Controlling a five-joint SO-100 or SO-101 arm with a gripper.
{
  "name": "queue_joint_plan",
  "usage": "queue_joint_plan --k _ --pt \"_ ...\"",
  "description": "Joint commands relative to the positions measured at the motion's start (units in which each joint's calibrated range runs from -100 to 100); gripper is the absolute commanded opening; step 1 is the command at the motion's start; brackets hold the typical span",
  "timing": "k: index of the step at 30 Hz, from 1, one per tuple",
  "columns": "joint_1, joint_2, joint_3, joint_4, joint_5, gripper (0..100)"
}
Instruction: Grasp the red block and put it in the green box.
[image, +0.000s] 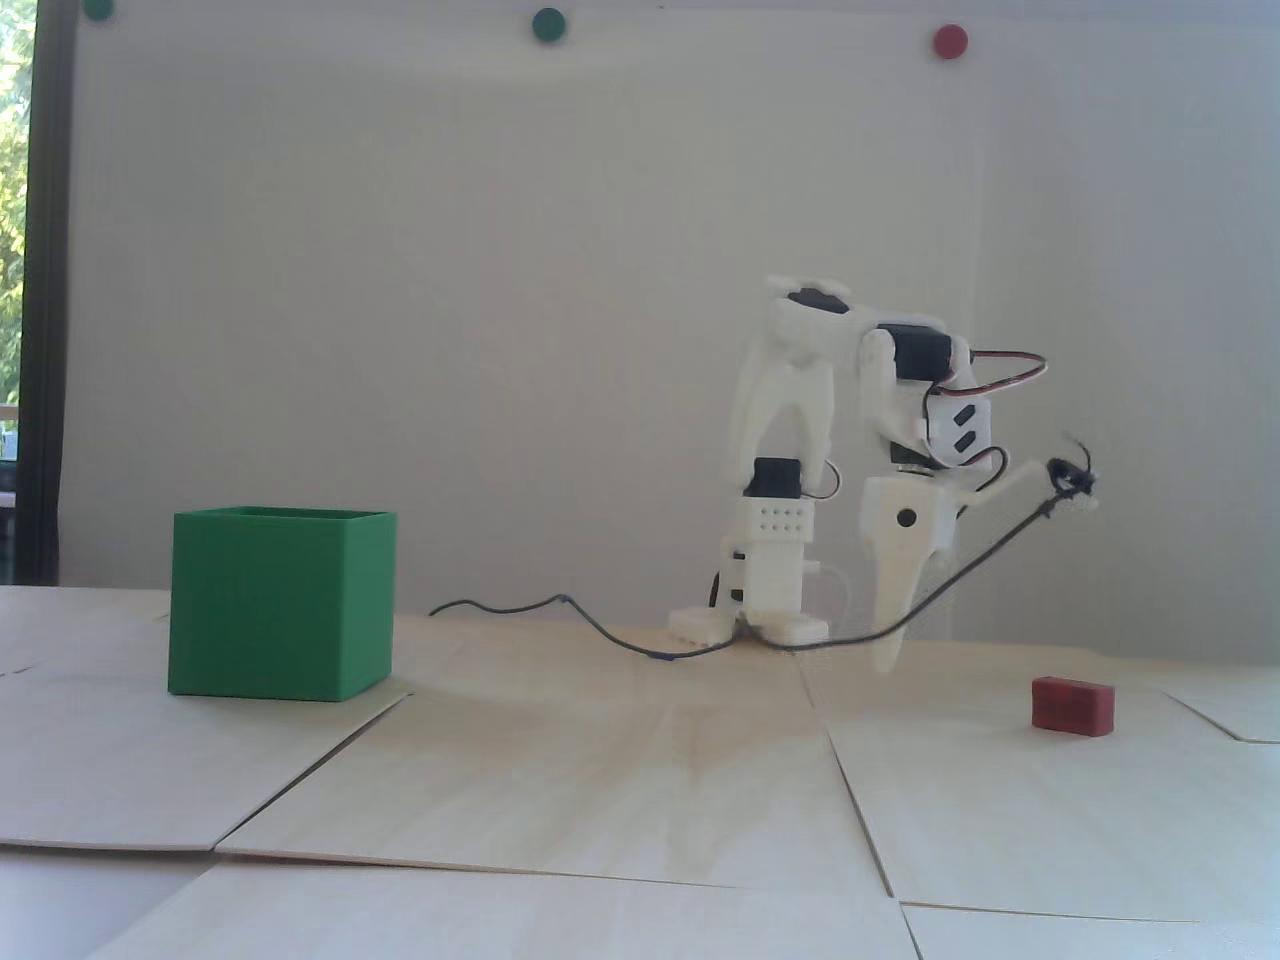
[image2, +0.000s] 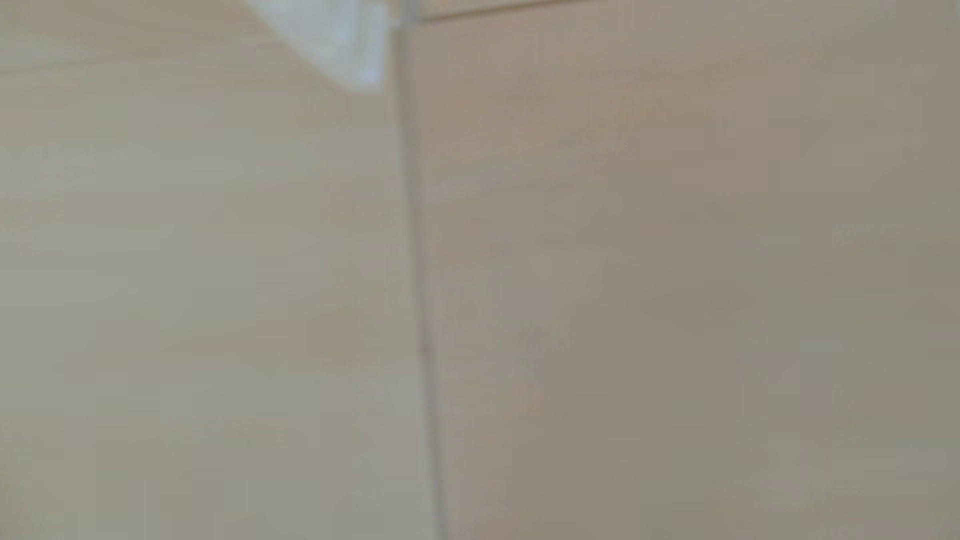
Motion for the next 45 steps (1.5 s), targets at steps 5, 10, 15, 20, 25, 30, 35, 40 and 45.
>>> queue_joint_plan --k 5,10,15,20,25,30,35,40,45 --pt "4.1 -6.7 -1.5 0.1 -2.0 39" --pt "5.9 -5.9 -9.5 -0.5 -1.4 39" --pt "8.4 -3.0 -13.5 -7.7 -1.4 39" --pt "5.7 -1.4 -13.9 -13.6 -1.6 39" --pt "5.7 -1.1 -15.9 -15.6 -1.6 39" --pt "7.4 3.7 -19.8 -24.8 -1.5 39" --pt "9.6 7.9 -20.9 -27.0 -1.2 39" --pt "11.0 8.3 -20.7 -26.4 -1.1 39" --pt "7.2 7.6 -20.3 -25.5 -1.5 39"
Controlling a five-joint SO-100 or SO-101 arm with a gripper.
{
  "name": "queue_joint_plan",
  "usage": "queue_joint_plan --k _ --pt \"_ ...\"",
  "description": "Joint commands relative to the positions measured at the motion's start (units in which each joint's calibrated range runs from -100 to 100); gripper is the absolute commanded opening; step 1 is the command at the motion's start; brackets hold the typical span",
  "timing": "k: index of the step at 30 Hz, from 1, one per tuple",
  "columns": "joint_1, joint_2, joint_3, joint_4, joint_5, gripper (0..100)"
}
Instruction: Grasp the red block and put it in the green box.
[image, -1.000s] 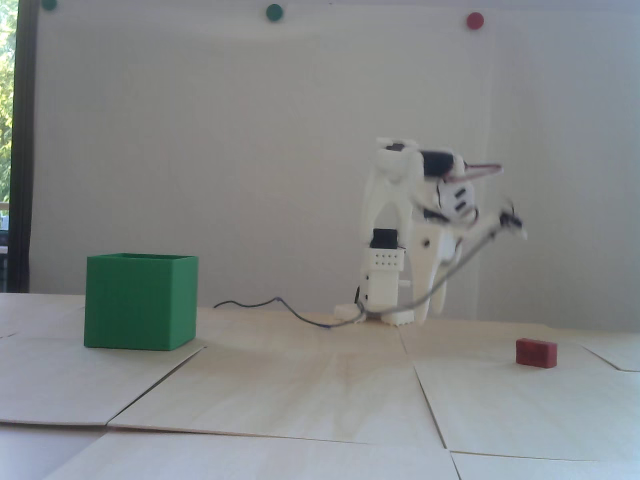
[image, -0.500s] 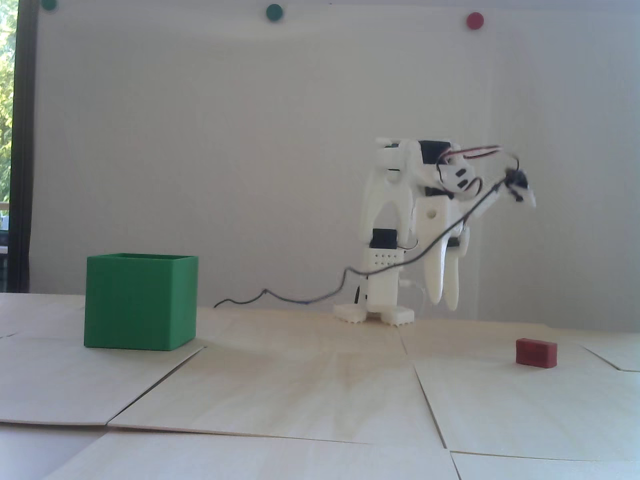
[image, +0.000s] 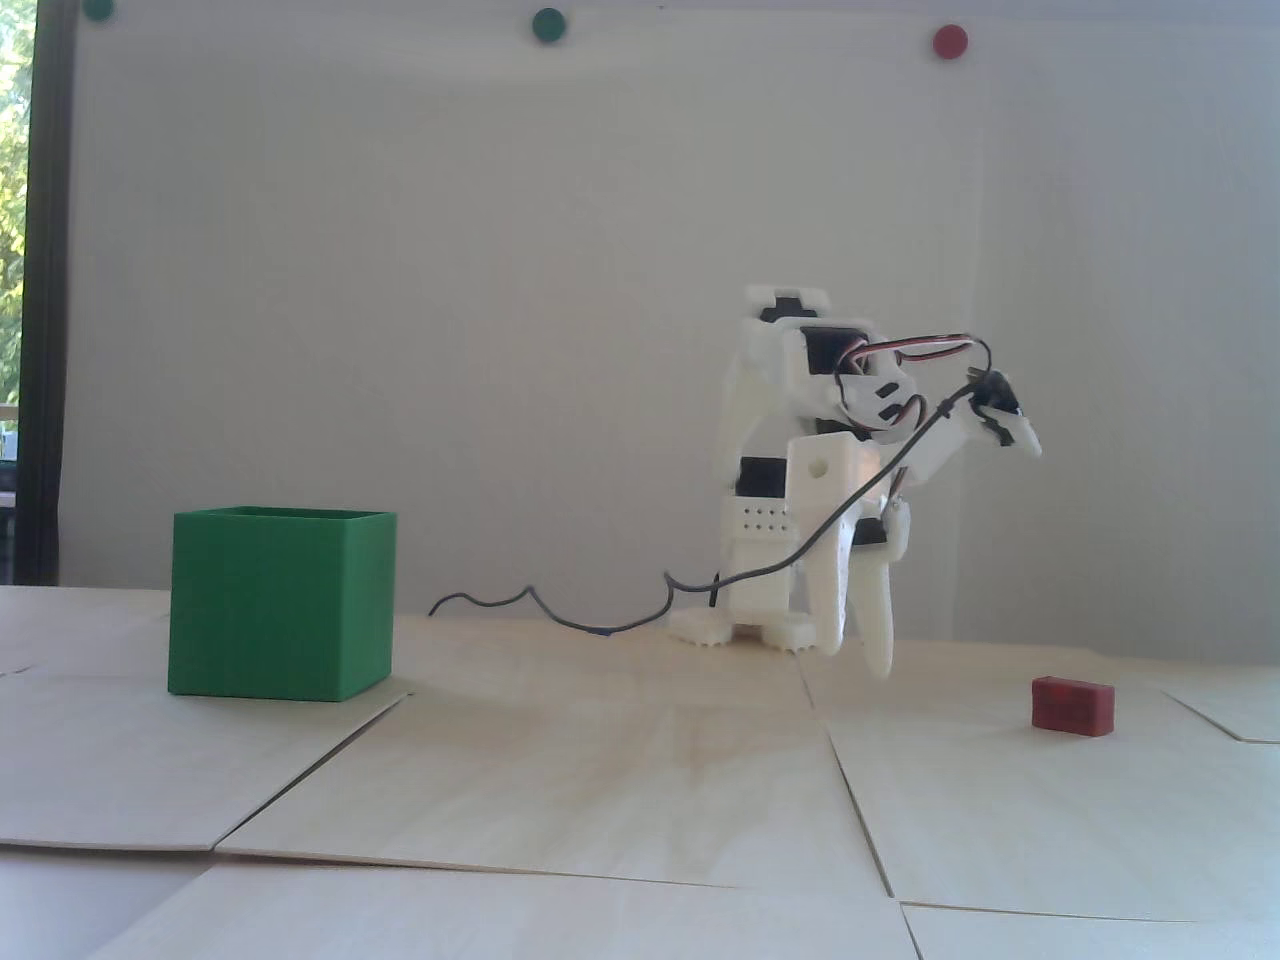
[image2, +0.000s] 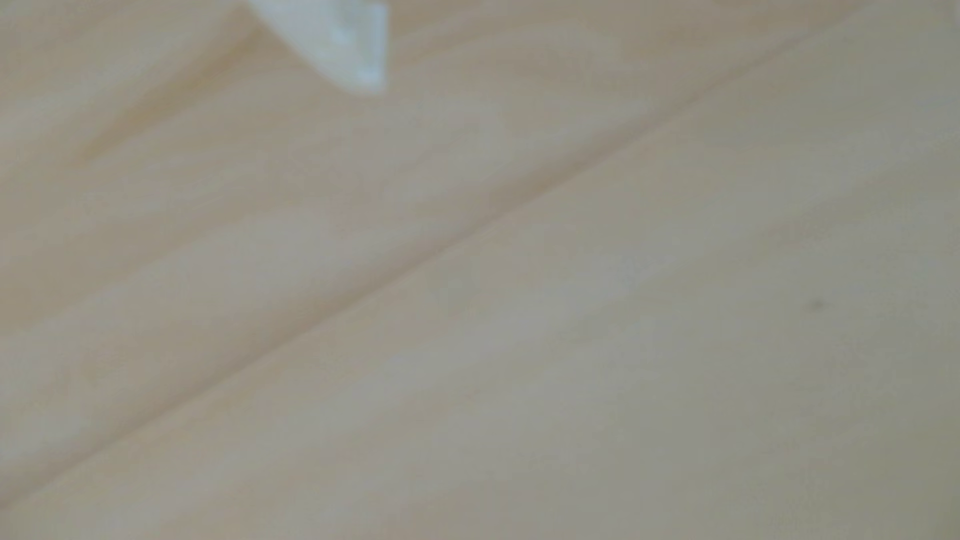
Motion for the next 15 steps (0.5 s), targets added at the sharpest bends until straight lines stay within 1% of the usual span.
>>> queue_joint_plan --k 1,2,3,4,5,6,9,12,15 --pt "-3.5 -2.6 -4.7 0.9 0.0 39" --pt "-4.4 -2.6 -4.7 3.2 0.0 39" --pt "-7.7 -4.6 -4.7 12.6 -0.1 39" --pt "-8.7 -5.9 -4.7 16.4 -0.1 39" --pt "-11.0 -8.3 -4.7 24.3 -0.1 39" --pt "-11.8 -9.1 -4.7 27.1 -0.1 39" --pt "-15.1 -12.7 -4.7 39.8 -0.1 39" --pt "-17.2 -16.0 -4.7 48.3 0.1 39" --pt "-17.7 -18.5 -4.7 53.7 0.3 39"
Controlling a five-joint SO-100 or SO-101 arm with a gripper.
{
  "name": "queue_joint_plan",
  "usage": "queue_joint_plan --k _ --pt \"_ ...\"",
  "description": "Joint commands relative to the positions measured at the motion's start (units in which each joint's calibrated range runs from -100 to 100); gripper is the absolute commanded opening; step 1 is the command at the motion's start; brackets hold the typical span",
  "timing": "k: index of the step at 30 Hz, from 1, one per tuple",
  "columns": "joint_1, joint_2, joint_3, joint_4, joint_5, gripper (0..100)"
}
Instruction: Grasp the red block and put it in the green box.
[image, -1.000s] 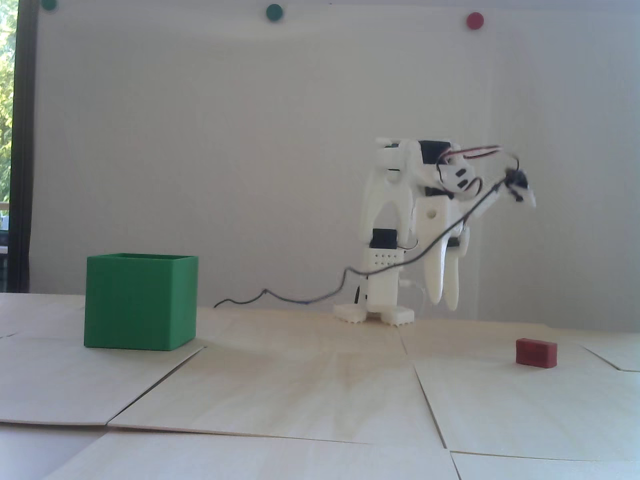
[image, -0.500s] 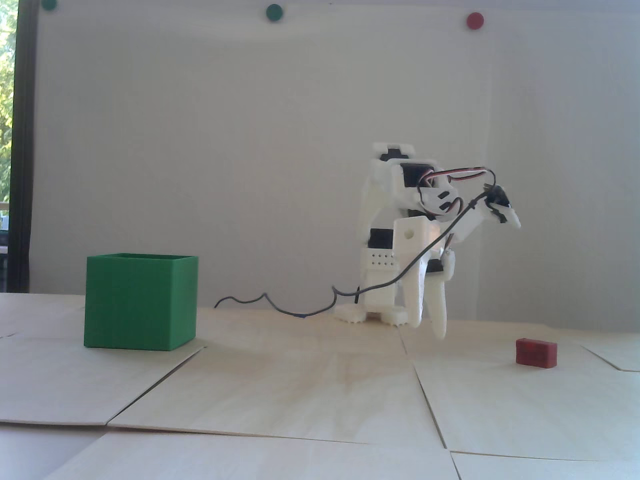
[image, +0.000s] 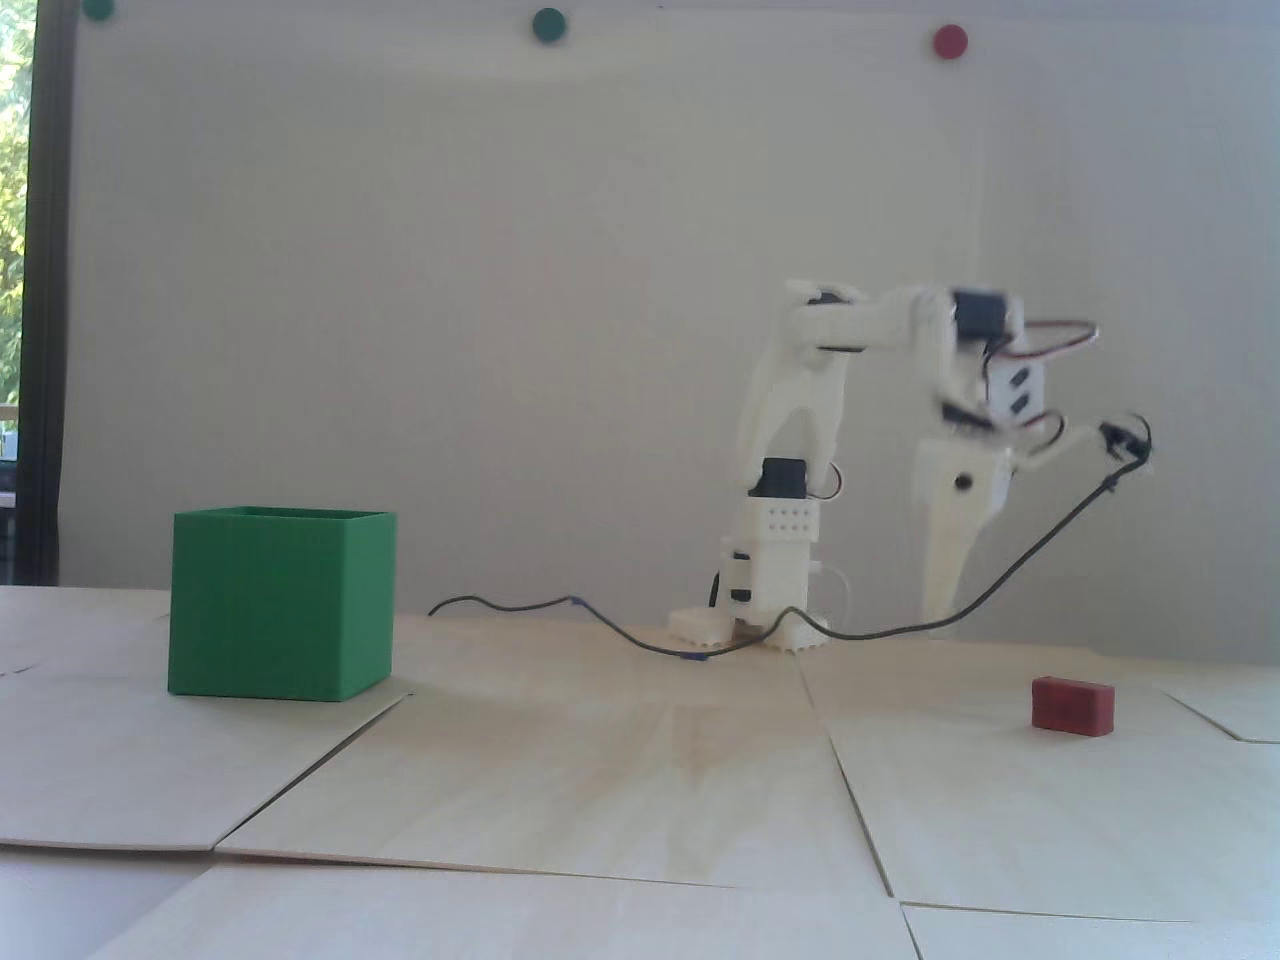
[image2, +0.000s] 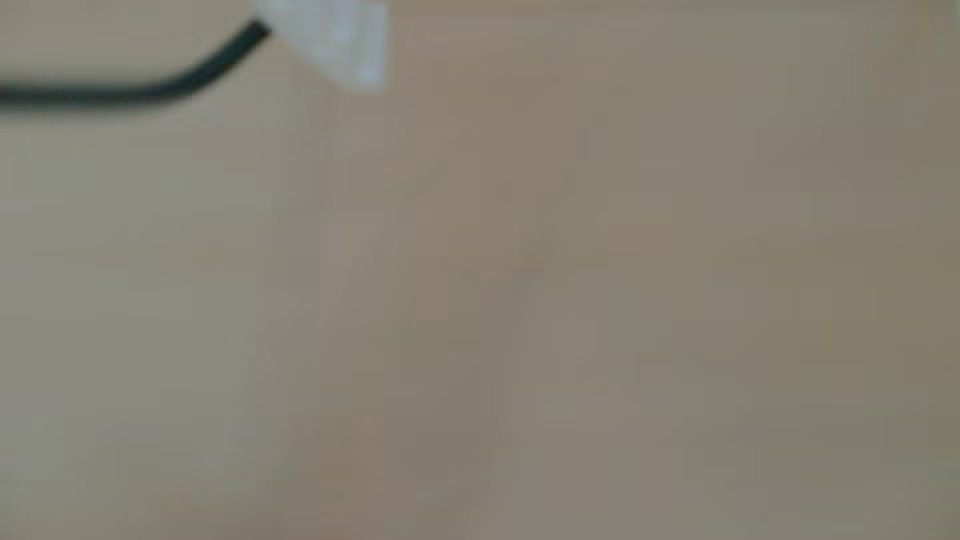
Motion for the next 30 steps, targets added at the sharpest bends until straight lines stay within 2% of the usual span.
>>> queue_joint_plan --k 1,7,14,17,30 --pt "-1.0 -10.0 -4.6 10.2 0.4 39" --pt "3.0 -10.0 -4.7 8.5 0.5 39" --pt "11.1 -1.4 -5.3 -15.4 0.5 40" --pt "13.0 2.7 -6.6 -22.6 0.5 40" --pt "9.4 3.8 -6.6 -23.0 0.4 39"
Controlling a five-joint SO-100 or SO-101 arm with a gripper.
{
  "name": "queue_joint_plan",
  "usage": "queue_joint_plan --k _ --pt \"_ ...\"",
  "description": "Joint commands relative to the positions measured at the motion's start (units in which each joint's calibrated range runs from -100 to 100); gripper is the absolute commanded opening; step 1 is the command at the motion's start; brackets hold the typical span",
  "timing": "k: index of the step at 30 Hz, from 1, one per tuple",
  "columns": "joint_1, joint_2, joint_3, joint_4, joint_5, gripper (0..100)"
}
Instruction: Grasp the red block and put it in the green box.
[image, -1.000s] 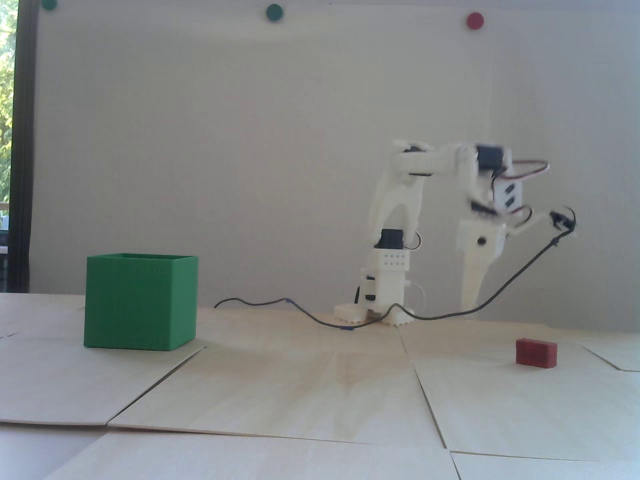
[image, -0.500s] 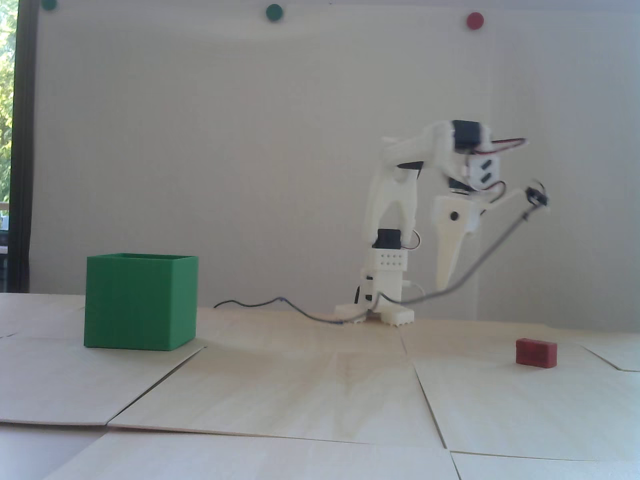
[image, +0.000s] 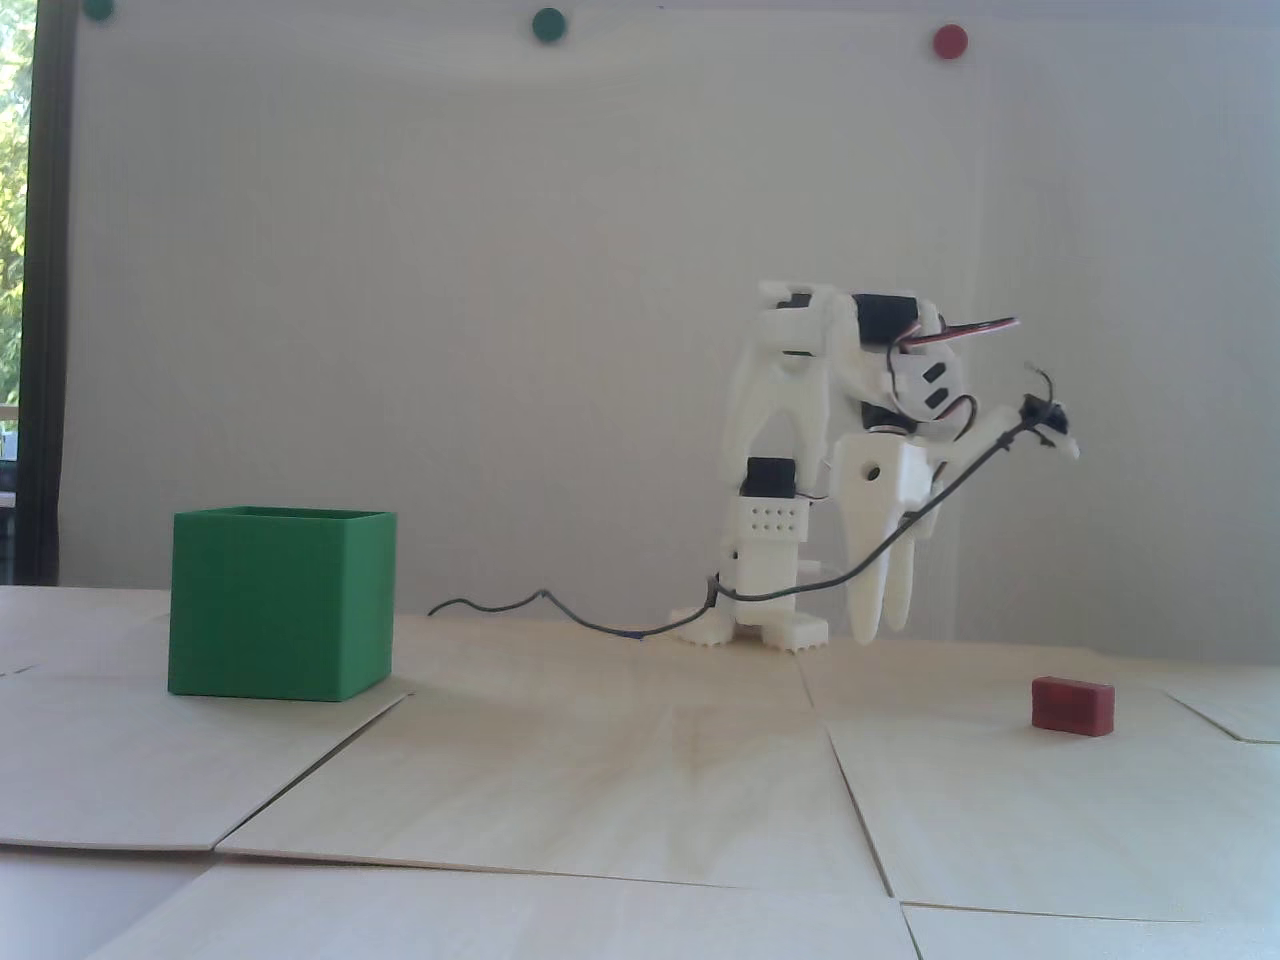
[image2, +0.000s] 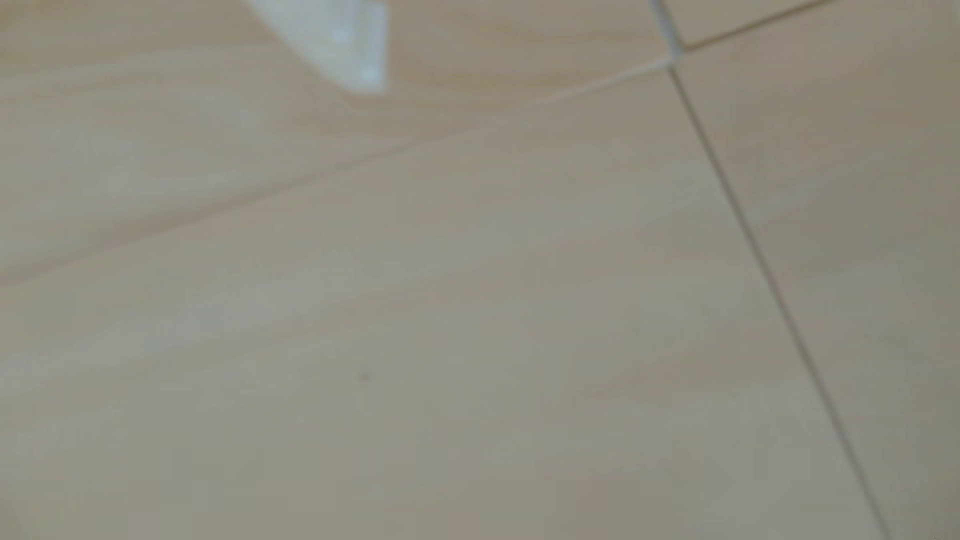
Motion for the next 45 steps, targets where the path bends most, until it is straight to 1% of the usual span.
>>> queue_joint_plan --k 1,3,6,14,20,23,25,27,30,33,36,41,45 --pt "-2.3 -1.6 -4.3 -1.3 0.4 39" --pt "-3.4 -1.6 -4.3 0.9 0.4 39" --pt "-7.5 -3.2 -4.3 10.5 0.4 39" --pt "-18.1 -10.9 -4.3 27.6 0.4 39" --pt "-21.2 -14.1 -4.3 33.7 0.2 39" --pt "-21.3 -15.0 -4.3 33.4 0.2 39" --pt "-20.3 -14.7 -4.3 30.6 0.1 39" --pt "-17.8 -14.3 -4.3 25.2 0.0 39" --pt "-12.2 -10.3 -4.3 12.4 -0.1 40" --pt "-8.0 -5.4 -5.0 4.5 -0.1 40" --pt "-3.9 -0.9 -5.0 -5.7 -0.1 40" --pt "-0.9 2.6 -5.0 -17.1 -0.1 40" --pt "0.7 3.7 -5.0 -21.6 0.0 40"
